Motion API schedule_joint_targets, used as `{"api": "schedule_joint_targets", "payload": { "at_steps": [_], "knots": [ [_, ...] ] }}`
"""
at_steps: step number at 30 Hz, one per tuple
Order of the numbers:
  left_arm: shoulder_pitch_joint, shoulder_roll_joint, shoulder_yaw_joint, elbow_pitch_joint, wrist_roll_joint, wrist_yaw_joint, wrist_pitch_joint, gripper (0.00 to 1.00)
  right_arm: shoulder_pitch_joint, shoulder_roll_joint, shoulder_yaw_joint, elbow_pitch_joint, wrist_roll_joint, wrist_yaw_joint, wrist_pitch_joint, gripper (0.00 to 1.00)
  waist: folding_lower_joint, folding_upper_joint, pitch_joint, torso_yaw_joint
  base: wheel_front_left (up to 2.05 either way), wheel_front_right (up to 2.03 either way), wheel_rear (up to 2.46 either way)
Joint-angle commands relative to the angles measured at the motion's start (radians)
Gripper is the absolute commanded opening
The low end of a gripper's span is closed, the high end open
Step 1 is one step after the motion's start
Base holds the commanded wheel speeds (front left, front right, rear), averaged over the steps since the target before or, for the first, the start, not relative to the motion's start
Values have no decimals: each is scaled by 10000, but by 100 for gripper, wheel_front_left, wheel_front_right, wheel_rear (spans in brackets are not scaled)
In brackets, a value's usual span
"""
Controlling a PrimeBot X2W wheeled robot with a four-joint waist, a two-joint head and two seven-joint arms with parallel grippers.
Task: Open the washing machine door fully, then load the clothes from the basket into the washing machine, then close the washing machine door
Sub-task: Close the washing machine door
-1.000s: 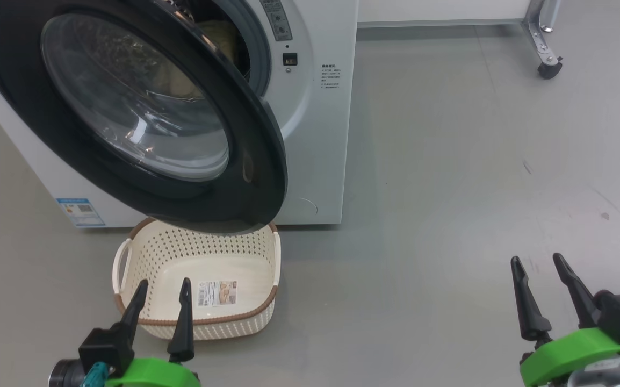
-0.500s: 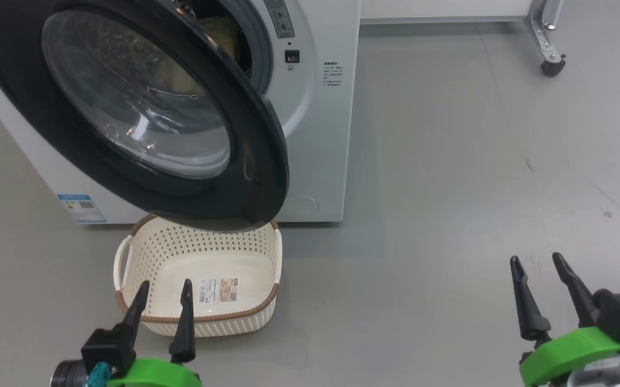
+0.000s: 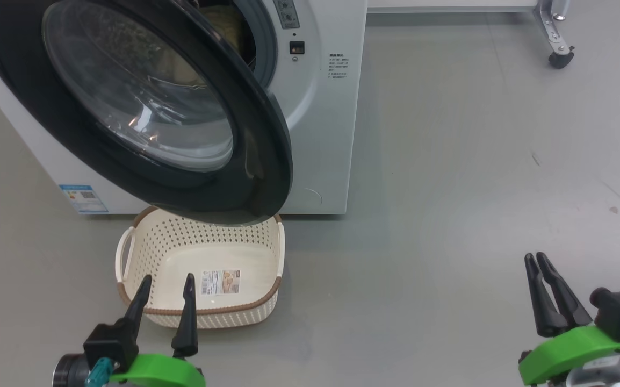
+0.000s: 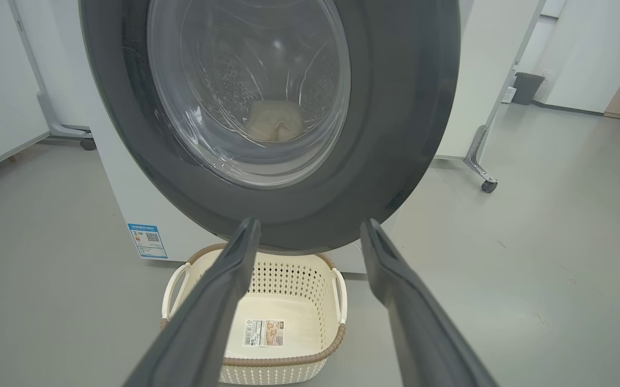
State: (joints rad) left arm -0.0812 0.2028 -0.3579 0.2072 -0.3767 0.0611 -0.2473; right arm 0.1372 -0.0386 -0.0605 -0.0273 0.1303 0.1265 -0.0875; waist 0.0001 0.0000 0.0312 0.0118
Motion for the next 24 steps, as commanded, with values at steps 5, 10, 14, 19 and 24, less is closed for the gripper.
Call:
{"api": "schedule_joint_targets", "payload": {
  "at_steps": [5,10,14,19,24],
  "knots": [
    [-685,57,276,-271,119,-64,-123,100,-617,-116,204,-194,-103,42,-145,0,-1,0,167,130,0,0,0],
    [-879,-17,148,-207,171,-115,-127,100,-846,-116,235,-69,-157,42,-236,0,-1,0,242,378,0,0,0],
    [-1036,-49,19,-138,241,-170,-128,100,-1136,-116,530,-234,-241,42,-305,0,-1,0,299,626,0,0,0],
    [-1215,-121,-107,-94,284,-230,-132,100,-1768,-116,1461,-528,-289,42,-258,0,-1,0,465,922,0,0,0],
    [-1575,-211,-290,-63,437,-326,-136,100,-2748,-116,2705,-589,-167,42,-189,0,-1,0,702,1338,0,0,0]
  ]
}}
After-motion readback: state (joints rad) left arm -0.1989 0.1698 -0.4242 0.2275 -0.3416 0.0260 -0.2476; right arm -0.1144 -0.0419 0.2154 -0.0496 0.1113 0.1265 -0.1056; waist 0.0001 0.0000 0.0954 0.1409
